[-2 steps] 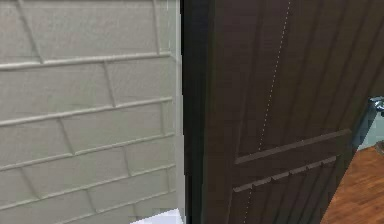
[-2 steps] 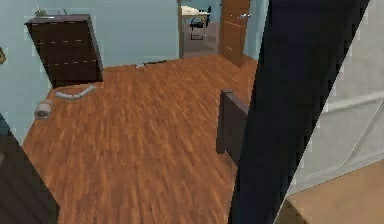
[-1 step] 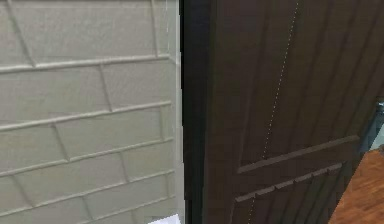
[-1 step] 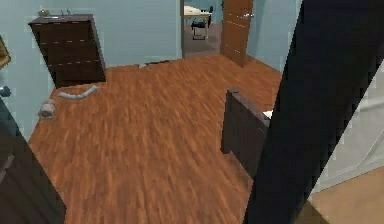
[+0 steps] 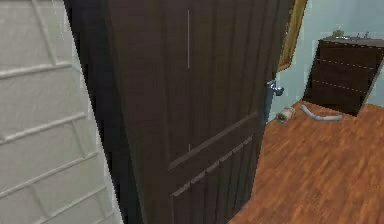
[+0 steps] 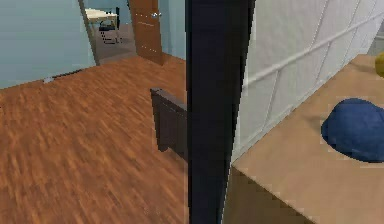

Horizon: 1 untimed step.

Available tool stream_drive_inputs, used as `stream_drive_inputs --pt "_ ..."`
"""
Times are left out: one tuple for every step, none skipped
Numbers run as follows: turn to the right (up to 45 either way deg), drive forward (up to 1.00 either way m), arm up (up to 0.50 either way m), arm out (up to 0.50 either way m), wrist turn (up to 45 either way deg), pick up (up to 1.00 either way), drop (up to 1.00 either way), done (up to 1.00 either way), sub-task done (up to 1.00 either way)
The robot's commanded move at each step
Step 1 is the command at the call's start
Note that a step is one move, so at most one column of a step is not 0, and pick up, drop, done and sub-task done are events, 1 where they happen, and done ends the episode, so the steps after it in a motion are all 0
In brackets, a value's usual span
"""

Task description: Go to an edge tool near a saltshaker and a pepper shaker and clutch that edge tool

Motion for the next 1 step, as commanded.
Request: stream_drive_inputs --pt "0.0 0.2 0.0 0.0 0.0 0.0 0.0 0.0 0.0"
